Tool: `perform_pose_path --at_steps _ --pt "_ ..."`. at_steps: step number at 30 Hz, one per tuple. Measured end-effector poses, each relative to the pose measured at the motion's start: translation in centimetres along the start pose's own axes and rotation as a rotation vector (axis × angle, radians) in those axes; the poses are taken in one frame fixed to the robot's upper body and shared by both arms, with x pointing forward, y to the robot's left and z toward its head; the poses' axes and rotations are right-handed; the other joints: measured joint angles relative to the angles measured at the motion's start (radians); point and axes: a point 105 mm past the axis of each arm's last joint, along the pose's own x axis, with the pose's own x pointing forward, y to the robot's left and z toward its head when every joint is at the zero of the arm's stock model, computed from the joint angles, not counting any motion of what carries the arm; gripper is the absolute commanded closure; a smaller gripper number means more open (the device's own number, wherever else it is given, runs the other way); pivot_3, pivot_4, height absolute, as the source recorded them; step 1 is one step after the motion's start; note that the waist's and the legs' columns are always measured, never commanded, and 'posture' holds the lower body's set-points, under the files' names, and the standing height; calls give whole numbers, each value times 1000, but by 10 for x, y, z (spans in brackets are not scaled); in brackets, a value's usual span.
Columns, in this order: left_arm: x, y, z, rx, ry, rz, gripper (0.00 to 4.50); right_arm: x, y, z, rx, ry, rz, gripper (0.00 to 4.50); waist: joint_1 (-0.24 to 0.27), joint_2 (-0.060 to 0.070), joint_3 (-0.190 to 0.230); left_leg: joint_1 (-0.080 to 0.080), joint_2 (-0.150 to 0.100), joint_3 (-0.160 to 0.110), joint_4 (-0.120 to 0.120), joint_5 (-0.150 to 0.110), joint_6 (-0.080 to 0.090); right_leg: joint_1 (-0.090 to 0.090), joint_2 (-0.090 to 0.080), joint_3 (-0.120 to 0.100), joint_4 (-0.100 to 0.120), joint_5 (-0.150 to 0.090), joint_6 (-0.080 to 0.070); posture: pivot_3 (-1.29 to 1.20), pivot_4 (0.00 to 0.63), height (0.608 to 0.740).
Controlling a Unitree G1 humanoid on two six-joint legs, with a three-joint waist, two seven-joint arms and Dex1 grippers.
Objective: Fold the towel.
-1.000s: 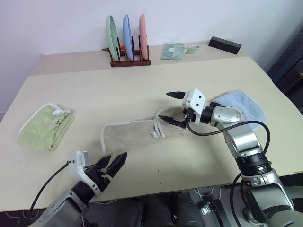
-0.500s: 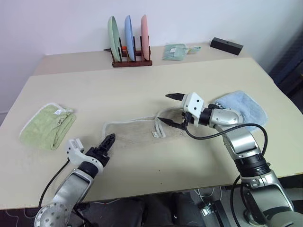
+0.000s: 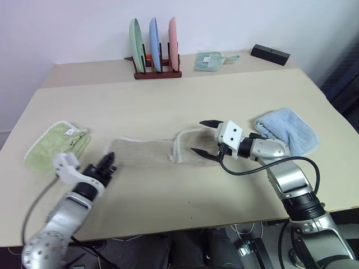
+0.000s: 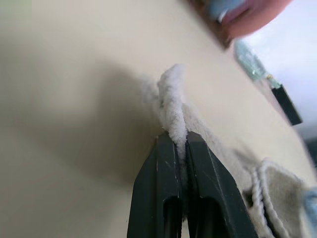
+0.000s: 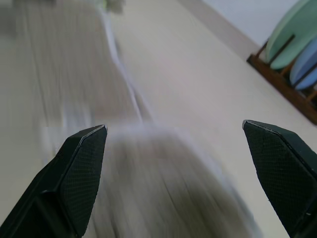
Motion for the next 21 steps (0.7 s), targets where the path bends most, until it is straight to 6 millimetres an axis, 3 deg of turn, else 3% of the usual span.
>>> perform_pose_path --at_steps 4,7,11,14,17,21 --pt "-4 -11 38 152 -61 -93 4484 -4 -7 -20 8 72 -43 0 3 0 0 0 0 0 0 0 0 0 0 0 0 0 0 0 150 740" --pt "5 -38 41 283 -12 -228 4484 -5 -10 -28 28 91 -67 0 4 0 0 0 0 0 1 0 0 1 0 0 0 0 0 0 150 740" --pt "21 -89 12 463 124 -472 4484 -3 -16 -25 24 79 -90 0 -2 0 0 0 0 0 0 0 0 0 0 0 -1 0 0 0 150 740" --pt "28 -112 -21 604 243 -603 4484 -4 -19 -26 19 81 -100 0 -5 0 0 -1 0 0 -1 0 0 -1 0 0 -1 0 0 0 150 740" --pt "30 -121 -61 731 372 -705 4484 -5 -23 -29 23 89 -120 0 -10 0 0 -1 0 0 -2 0 0 -1 0 0 -1 0 0 0 150 740" --pt "36 -121 -89 795 454 -759 4484 -6 -26 -30 23 93 -140 0 -12 0 0 -1 0 0 -2 0 0 -2 0 0 -1 0 0 0 150 740"
